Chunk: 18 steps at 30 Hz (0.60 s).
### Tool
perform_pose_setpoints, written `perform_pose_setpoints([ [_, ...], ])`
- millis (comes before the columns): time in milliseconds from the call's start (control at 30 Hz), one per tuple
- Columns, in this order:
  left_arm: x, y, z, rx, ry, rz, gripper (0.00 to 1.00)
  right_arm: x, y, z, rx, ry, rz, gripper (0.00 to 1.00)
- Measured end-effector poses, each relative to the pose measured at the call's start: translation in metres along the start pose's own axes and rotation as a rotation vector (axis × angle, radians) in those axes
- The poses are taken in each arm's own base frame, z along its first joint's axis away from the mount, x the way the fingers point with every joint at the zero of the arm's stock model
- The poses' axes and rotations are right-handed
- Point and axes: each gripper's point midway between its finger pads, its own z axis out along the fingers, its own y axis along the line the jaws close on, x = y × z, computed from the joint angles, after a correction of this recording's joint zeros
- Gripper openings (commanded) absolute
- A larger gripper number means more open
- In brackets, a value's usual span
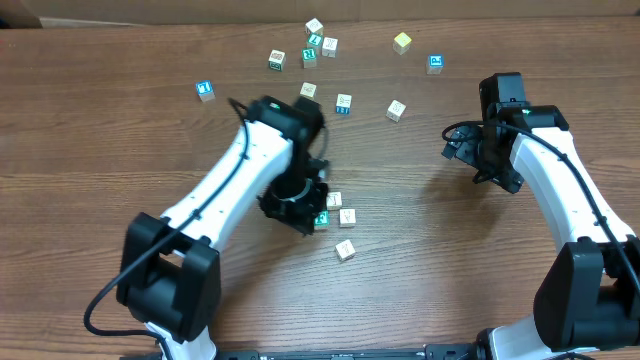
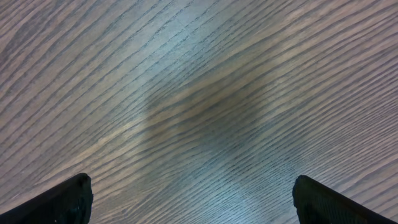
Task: Form a circle
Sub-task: 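Swing the left gripper toward the '7' block below the cluster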
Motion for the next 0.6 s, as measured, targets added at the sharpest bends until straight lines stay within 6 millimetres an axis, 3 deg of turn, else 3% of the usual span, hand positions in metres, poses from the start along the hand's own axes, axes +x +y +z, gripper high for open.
perform_pose_setpoints([
  [367, 0.021, -0.055, 0.001, -0.128, -0.121, 0.071, 0.04, 0.000, 0.000, 0.000, 0.000, 0.000, -0.001, 1.00],
  [600, 0.031, -0.059, 0.017, -0.216, -0.211, -0.012, 0.04, 0.000, 0.000, 0.000, 0.000, 0.000, 0.000, 1.00],
])
